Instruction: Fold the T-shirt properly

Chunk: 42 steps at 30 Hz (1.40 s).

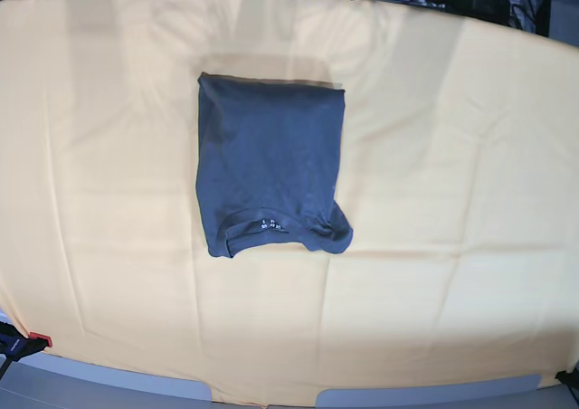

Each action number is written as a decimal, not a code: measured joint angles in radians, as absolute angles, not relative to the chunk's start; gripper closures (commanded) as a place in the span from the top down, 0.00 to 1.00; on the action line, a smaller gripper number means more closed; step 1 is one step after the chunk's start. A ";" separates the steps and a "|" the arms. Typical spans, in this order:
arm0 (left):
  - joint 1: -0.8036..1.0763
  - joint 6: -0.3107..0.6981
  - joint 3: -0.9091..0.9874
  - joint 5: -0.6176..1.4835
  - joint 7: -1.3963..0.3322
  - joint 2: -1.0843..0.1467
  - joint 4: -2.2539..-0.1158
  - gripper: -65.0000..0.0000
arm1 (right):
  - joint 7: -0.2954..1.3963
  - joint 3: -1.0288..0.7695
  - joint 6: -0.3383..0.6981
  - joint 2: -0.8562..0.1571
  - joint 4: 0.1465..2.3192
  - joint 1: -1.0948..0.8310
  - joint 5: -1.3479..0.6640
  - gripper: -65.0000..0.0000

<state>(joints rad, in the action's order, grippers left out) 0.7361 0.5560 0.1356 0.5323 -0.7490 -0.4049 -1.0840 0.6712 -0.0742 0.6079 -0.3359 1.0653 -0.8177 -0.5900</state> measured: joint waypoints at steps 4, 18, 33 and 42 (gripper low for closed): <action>0.728 0.559 0.031 0.496 -0.659 -0.405 -1.052 0.00 | 0.543 0.036 0.586 -0.337 1.024 -0.802 -0.525 0.00; 0.553 0.322 -0.263 0.224 -0.380 -0.329 -0.872 0.00 | 0.329 0.306 0.188 -0.249 0.882 -0.663 -0.164 0.00; 0.386 0.154 -0.288 0.267 -0.047 -0.241 -0.588 0.00 | 0.153 0.310 0.188 -0.165 0.628 -0.430 -0.094 0.00; 0.335 0.153 -0.288 0.278 -0.034 -0.230 -0.535 0.00 | 0.150 0.307 0.156 -0.099 0.628 -0.369 -0.043 0.00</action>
